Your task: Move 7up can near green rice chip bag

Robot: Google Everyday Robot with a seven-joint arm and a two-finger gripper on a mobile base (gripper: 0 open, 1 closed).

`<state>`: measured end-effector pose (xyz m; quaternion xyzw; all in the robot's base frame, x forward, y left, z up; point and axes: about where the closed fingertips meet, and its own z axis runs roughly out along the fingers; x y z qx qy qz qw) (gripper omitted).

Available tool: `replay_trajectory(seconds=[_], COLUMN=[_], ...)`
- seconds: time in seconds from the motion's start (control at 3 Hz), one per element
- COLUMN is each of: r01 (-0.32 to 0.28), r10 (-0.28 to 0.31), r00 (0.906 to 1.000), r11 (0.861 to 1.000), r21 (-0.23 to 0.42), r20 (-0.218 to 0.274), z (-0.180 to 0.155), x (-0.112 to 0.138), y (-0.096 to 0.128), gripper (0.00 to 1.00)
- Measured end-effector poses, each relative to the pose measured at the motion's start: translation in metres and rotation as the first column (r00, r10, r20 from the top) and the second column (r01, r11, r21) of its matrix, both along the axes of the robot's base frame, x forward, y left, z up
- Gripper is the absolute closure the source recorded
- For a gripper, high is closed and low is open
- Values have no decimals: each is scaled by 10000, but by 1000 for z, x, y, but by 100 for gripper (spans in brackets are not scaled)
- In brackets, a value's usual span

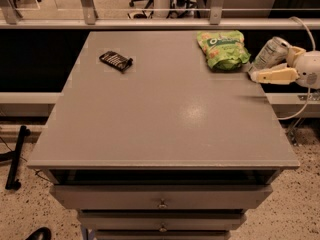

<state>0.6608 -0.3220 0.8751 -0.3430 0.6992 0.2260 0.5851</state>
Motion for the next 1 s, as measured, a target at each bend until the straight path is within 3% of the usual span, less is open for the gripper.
replay_trajectory(seconds=[0.67, 1.0], r01=[-402, -906], r10=[412, 908], r00=[9990, 9959], r11=[9979, 9937], r21=[508, 656], r20=[-192, 1], z=[-11, -2], x=[1, 5], y=[25, 48], gripper=[0, 0])
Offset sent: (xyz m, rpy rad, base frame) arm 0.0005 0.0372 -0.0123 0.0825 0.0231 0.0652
